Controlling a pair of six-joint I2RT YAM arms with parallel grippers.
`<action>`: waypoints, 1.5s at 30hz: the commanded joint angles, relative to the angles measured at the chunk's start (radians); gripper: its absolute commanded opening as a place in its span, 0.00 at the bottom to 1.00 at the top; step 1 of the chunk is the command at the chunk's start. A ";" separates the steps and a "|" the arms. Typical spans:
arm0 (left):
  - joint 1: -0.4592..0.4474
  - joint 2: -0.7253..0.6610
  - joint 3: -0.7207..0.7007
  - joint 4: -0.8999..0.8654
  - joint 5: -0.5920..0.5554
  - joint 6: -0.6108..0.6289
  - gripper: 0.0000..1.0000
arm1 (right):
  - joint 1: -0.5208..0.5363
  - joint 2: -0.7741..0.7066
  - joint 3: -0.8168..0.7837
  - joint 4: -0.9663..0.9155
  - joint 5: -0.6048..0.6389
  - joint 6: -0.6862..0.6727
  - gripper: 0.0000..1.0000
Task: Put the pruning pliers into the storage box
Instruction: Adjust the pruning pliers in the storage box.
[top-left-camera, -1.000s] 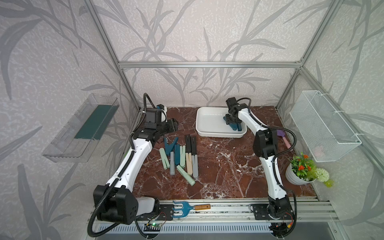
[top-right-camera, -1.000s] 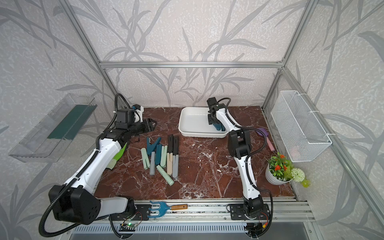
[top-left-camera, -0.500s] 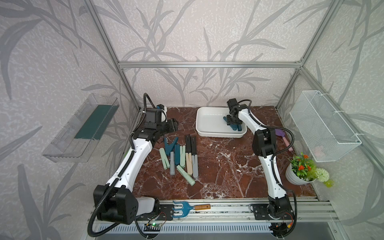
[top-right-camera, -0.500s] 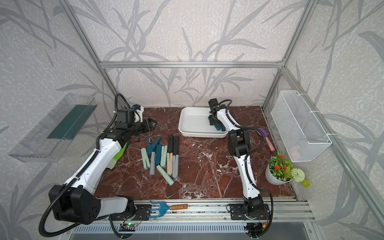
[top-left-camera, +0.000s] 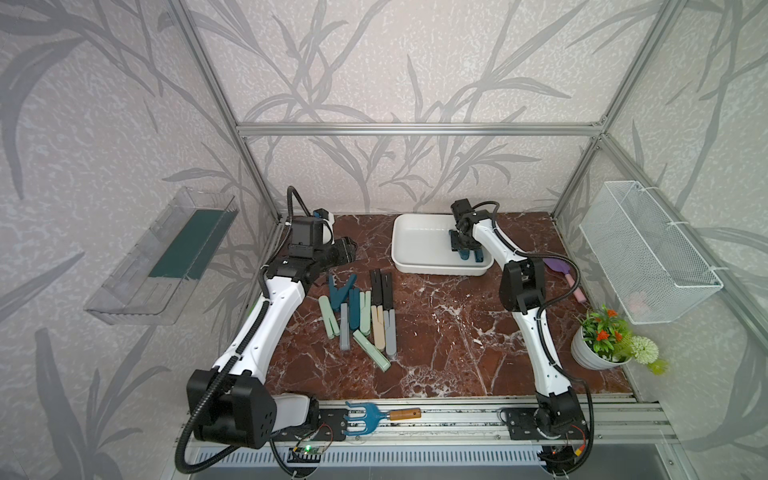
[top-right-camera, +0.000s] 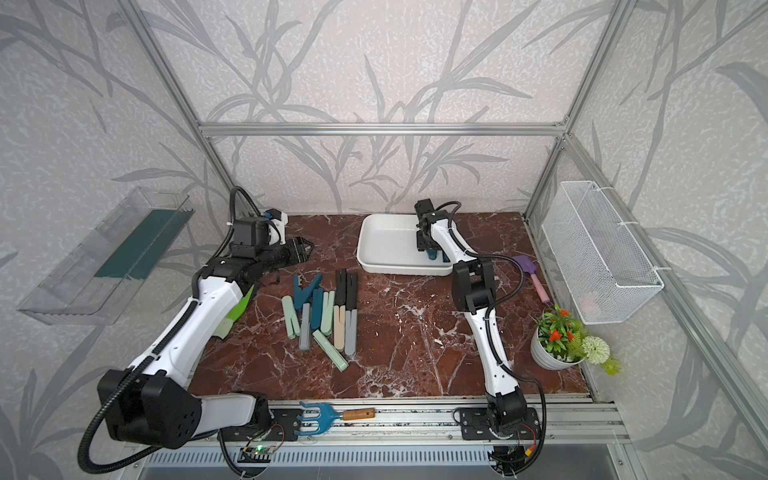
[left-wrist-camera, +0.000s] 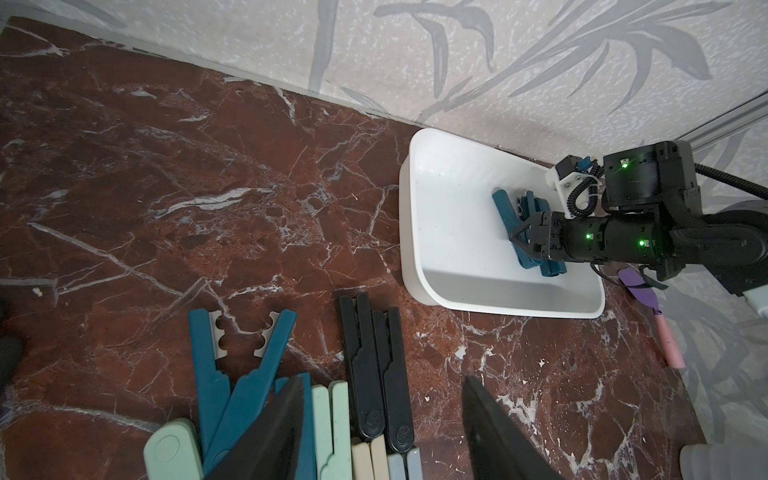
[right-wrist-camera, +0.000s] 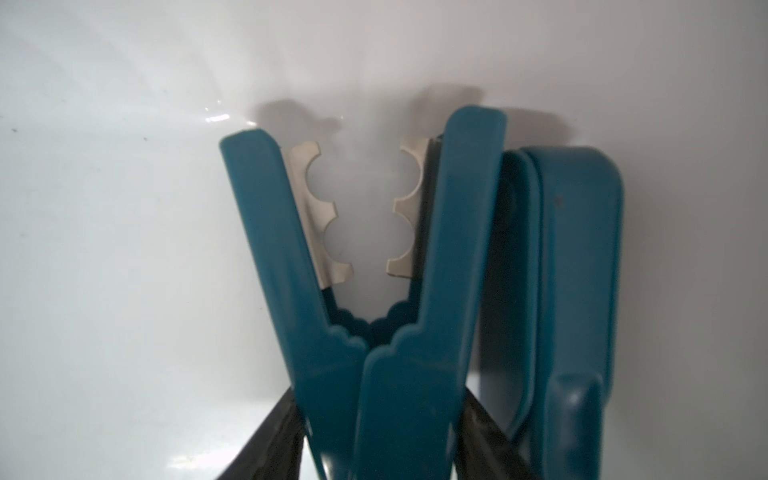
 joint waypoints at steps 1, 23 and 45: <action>0.000 -0.007 0.010 -0.007 -0.008 0.007 0.61 | -0.006 0.052 0.051 0.008 0.008 -0.005 0.48; 0.000 -0.022 0.003 -0.008 -0.011 0.009 0.61 | -0.022 -0.018 -0.004 0.024 0.030 -0.034 0.50; 0.000 -0.011 0.017 -0.005 -0.014 0.011 0.61 | 0.054 -0.129 -0.052 0.110 -0.129 -0.044 0.52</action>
